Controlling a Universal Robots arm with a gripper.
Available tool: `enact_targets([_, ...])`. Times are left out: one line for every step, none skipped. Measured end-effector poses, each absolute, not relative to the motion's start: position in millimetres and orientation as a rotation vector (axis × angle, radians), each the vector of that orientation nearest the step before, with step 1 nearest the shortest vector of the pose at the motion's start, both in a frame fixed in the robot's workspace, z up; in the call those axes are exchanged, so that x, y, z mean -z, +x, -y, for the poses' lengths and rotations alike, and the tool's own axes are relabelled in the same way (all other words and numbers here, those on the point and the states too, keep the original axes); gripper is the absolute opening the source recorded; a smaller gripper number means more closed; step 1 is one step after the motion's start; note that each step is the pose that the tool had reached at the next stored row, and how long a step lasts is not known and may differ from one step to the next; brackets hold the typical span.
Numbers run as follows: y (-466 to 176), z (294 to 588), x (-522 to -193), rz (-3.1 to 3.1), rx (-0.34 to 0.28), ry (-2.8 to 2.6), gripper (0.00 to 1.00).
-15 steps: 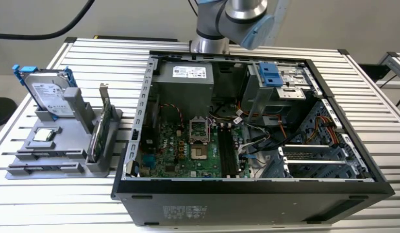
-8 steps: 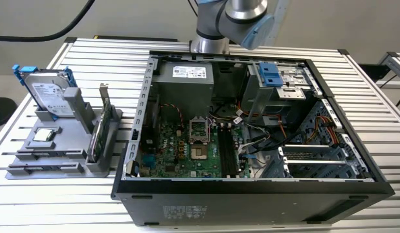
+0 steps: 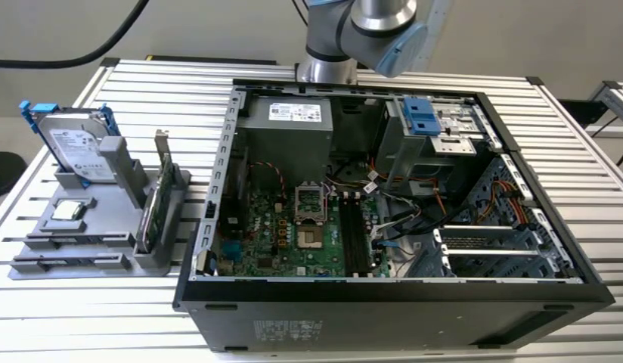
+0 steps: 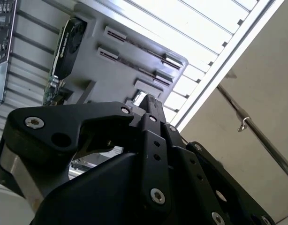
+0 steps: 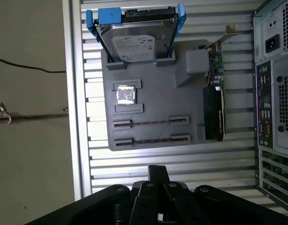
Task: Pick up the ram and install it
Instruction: 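Pick up the ram and move it above insertion slot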
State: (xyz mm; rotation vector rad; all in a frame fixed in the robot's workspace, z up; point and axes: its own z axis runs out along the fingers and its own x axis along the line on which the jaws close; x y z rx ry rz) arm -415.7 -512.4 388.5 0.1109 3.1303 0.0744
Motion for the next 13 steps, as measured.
enact_targets([-415.7, 512.4, -388.4, -3.130, -0.074, 0.111, 0.00])
enact_targets([-415.7, 512.4, -388.4, -3.130, -0.074, 0.111, 0.00])
enact_targets([-415.8, 512.4, -388.3, -3.132, -0.075, 0.111, 0.00])
enact_targets([-415.8, 512.4, -388.3, -3.134, -0.075, 0.111, 0.00])
enact_targets([-415.8, 512.4, -388.3, -3.134, -0.075, 0.111, 0.00])
enact_targets([-415.7, 512.4, -388.4, -3.134, -0.074, 0.111, 0.00])
enact_targets([-415.7, 512.4, -388.3, -3.134, -0.074, 0.111, 0.00])
enact_targets([-415.7, 512.4, -388.4, -3.134, -0.074, 0.111, 0.00])
enact_targets([-415.7, 512.4, -388.3, -3.134, -0.074, 0.111, 0.00])
enact_targets([-415.7, 512.4, -388.3, -3.134, -0.074, 0.111, 0.00])
enact_targets([-415.7, 512.4, -388.3, -3.134, -0.074, 0.110, 0.00])
enact_targets([-415.7, 512.4, -388.3, -3.134, -0.074, 0.110, 0.00])
enact_targets([-415.7, 512.4, -388.3, -3.134, -0.074, 0.110, 0.00])
